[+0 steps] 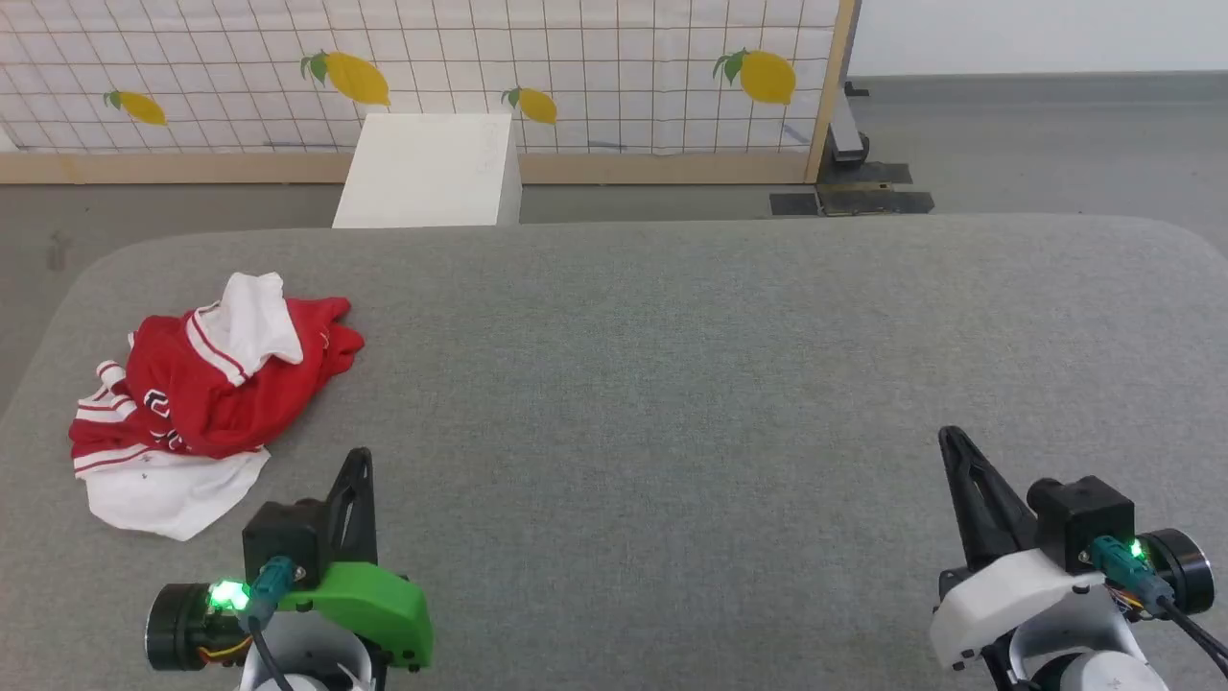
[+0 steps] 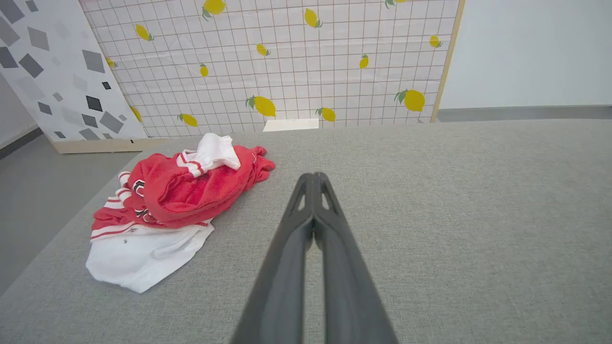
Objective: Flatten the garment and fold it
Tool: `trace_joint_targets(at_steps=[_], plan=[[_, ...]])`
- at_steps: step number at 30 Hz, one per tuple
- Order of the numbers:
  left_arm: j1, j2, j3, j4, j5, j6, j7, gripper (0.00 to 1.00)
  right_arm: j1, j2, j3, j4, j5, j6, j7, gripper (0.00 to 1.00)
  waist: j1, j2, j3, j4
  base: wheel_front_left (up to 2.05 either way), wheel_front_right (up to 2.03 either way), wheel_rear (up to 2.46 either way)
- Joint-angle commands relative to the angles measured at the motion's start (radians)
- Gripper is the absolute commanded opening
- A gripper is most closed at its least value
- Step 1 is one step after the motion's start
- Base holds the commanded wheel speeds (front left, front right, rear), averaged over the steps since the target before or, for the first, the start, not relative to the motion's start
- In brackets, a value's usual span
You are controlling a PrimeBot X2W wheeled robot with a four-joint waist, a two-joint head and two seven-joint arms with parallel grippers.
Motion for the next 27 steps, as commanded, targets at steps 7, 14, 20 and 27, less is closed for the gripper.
trace_joint_targets(at_steps=[7, 14, 20, 27], plan=[[-0.018, -0.006, 0.004, 0.004, 0.010, -0.001, 0.001, 0.00, -0.016, 0.002, 0.001, -0.002, 0.006, -0.002, 0.000, 0.00, 0.0000, 0.0000, 0.000, 0.000, 0.00, 0.00, 0.00], [-0.018, -0.006, 0.004, 0.004, 0.010, -0.001, 0.001, 0.00, -0.016, 0.002, 0.001, -0.002, 0.006, -0.002, 0.000, 0.00, 0.0000, 0.0000, 0.000, 0.000, 0.00, 0.00, 0.00], [0.002, 0.000, -0.003, 0.000, 0.000, 0.000, 0.000, 1.00, 0.000, 0.000, -0.001, 0.000, 0.000, 0.000, 0.000, 1.00, 0.0000, 0.0000, 0.000, 0.000, 0.00, 0.00, 0.00], [0.005, 0.000, -0.009, -0.001, -0.004, 0.004, -0.014, 1.00, 0.003, 0.000, -0.019, 0.005, 0.008, 0.000, -0.015, 1.00, 0.0000, 0.0000, 0.001, 0.000, 0.00, 0.00, 0.00]])
